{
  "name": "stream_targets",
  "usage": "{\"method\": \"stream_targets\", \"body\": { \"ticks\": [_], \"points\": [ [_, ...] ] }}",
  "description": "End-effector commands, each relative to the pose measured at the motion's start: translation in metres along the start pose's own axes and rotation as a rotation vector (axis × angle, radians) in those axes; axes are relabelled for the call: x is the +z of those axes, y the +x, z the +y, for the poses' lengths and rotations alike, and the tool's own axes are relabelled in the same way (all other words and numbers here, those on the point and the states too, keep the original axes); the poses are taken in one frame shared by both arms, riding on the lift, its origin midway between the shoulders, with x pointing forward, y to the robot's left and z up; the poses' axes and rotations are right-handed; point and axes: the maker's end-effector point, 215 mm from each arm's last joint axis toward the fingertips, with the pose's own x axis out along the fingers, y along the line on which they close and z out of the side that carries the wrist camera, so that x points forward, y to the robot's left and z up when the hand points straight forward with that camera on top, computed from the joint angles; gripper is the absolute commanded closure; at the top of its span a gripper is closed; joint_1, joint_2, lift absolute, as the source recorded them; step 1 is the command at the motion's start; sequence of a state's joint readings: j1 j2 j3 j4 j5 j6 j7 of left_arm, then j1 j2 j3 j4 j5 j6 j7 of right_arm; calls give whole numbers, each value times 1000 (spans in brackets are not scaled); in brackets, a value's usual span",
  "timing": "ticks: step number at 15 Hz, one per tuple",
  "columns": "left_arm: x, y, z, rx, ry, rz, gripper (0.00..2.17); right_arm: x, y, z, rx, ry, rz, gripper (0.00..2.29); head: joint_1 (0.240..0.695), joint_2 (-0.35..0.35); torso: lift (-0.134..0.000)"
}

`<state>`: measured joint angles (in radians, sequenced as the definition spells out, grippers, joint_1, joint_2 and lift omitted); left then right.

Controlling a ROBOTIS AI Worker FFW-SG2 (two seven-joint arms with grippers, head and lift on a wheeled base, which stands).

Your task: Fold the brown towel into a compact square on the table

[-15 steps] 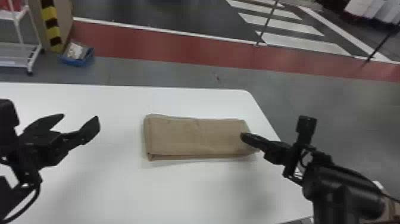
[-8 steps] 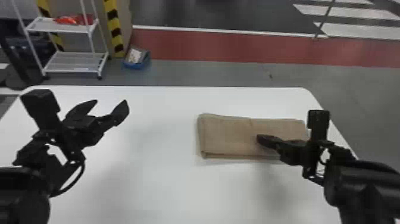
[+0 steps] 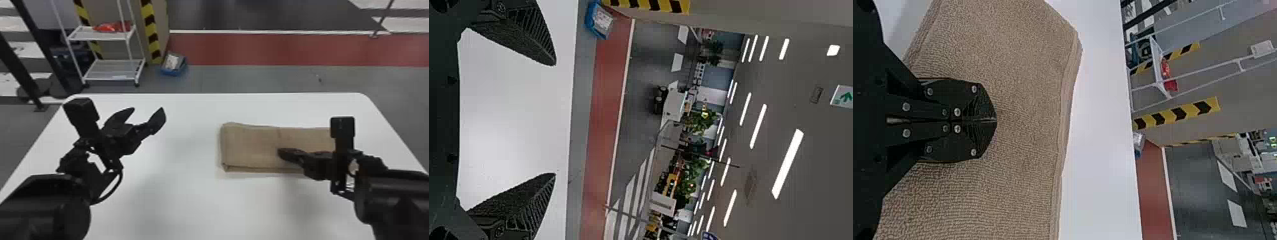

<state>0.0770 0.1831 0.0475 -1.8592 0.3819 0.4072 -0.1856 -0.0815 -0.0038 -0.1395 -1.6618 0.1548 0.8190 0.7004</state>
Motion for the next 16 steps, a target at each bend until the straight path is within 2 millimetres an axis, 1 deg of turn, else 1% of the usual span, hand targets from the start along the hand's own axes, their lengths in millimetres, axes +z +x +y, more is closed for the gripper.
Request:
{"method": "stream_targets", "body": {
  "ticks": [1,3,4,5,6,7,8,9,10,11,12,13,14,15,16],
  "points": [
    [1,1,-1,0,0,-2,100,-2,11,21,30,-19,18,2020,695,34,-124],
    [0,1,-1,1,2,0,100,-4,19,40,61,-34,31,2020,695,52,-124],
    [-2,1,0,4,1,3,100,-4,19,43,68,-33,28,2017,695,62,-124],
    [-2,1,0,2,1,3,100,3,16,48,82,-26,9,2013,695,69,-124],
    [-5,0,-1,1,0,8,100,13,9,49,89,-18,-16,1943,695,76,-124],
    [-7,-1,0,2,1,11,100,20,0,42,83,-1,-39,1720,695,80,-124],
    [-10,-2,-1,0,1,17,100,28,-11,34,80,21,-72,1399,695,82,-124],
    [-11,-2,-2,-3,1,19,97,35,-21,23,64,35,-97,1106,695,76,-124],
    [-15,-3,-5,-10,-1,29,97,41,-34,4,41,53,-124,623,695,68,-124],
    [-24,-6,-12,-20,-5,46,97,46,-48,-21,5,73,-153,225,695,56,-124],
    [-28,-8,-22,-36,-3,59,97,57,-59,-41,-32,75,-189,127,695,42,-124],
    [-38,-9,-31,-46,-7,75,97,61,-72,-66,-81,64,-219,110,695,-7,-124],
    [-44,-8,-44,-64,-7,86,97,60,-86,-95,-138,41,-223,103,695,-7,-124],
    [-48,-6,-57,-83,-8,91,97,55,-98,-118,-179,33,-222,103,695,-71,-124],
    [-53,-5,-69,-97,3,99,97,51,-111,-141,-221,30,-230,103,695,-101,-124]
  ]
}}
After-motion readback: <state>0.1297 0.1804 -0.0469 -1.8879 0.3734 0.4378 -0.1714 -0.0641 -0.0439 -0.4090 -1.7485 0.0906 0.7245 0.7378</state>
